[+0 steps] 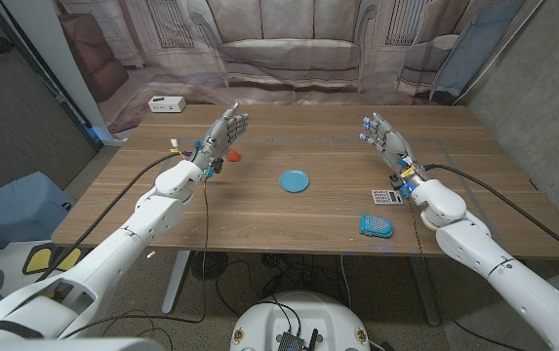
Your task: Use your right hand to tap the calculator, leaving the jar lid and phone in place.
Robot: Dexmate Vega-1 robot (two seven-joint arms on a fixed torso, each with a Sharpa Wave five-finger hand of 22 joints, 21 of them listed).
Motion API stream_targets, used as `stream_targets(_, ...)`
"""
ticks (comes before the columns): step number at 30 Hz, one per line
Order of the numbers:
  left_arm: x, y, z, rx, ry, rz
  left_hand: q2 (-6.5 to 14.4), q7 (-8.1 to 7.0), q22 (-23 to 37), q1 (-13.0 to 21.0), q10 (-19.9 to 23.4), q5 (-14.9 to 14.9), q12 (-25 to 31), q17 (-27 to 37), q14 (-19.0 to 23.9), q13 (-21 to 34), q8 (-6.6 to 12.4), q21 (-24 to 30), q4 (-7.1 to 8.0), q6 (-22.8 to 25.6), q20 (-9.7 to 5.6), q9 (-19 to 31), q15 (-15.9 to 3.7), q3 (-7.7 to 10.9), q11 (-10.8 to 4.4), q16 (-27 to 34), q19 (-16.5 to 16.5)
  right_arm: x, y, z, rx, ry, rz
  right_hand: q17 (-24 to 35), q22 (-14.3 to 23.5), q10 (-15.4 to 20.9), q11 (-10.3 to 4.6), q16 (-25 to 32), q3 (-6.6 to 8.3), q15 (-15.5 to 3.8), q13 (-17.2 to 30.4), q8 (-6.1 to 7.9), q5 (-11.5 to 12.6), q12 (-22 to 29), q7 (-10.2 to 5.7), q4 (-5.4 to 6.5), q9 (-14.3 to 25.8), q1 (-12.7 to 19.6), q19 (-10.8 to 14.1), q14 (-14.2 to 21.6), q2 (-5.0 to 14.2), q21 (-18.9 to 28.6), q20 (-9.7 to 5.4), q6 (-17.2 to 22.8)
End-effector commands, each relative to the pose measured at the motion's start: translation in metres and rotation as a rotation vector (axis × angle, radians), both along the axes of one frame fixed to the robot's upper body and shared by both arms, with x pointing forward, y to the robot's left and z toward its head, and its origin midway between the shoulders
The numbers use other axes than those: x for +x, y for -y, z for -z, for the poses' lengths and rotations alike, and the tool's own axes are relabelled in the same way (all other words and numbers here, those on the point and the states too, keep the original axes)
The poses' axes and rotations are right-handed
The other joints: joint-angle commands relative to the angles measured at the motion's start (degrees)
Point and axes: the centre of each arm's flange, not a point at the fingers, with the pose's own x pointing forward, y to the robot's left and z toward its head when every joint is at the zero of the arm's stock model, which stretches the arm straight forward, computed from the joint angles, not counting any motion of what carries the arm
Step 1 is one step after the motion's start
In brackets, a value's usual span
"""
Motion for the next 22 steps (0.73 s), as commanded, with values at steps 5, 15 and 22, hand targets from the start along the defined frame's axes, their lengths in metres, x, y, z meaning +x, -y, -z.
stream_targets(5, 0.01, -0.0107, -0.0019, 0.021, -0.014, 0.046, 0.34, 0.53, 0.09, 0.03, 0.25, -0.16, -0.06, 0.18, -0.23, 0.25, -0.21, -0.05, -0.43, -0.3, -0.07, 0.19, -0.02, 0.11, 0.17, -0.09, 0.08, 0.0165, -0.0118, 0.0043, 0.074, -0.02, -0.107, 0.13, 0.11, 1.0, 0.19, 0.27, -0.04, 0.23, 0.15, -0.02, 0.05, 0.33, 0.07, -0.3, 0.11, 0.48, 1.41, 0.72, -0.37, -0.12, -0.02, 0.73)
stream_targets(15, 0.0128, -0.0114, -0.0015, 0.004, -0.003, 0.039, 0.41, 0.58, 0.09, 0.04, -0.08, -0.17, -0.18, 0.18, -0.28, 0.25, -0.26, -0.08, -0.52, -0.56, -0.11, 0.19, -0.02, 0.13, 0.13, -0.08, 0.04, 0.0187, -0.0078, 0.0037, 0.063, -0.03, -0.101, 0.14, 0.11, 1.1, 0.26, 0.17, -0.16, 0.33, 0.16, -0.02, 0.06, 0.22, 0.24, -0.29, 0.11, 0.47, 1.63, 0.91, -0.6, -0.28, -0.03, 1.03)
stream_targets(22, 0.0132, -0.0086, -0.0006, -0.002, -0.004, 0.031, 0.45, 0.57, 0.09, 0.06, 0.05, -0.17, -0.13, 0.18, -0.24, 0.25, -0.23, -0.09, -0.58, -0.55, -0.13, 0.19, 0.05, 0.14, 0.18, -0.06, 0.02, 0.021, -0.0041, 0.0042, 0.065, -0.037, -0.105, 0.16, 0.11, 1.14, 0.24, 0.07, -0.21, 0.47, 0.16, -0.08, 0.07, 0.15, 0.23, -0.25, 0.11, 0.44, 1.59, 0.9, -0.67, -0.44, 0.16, 1.1)
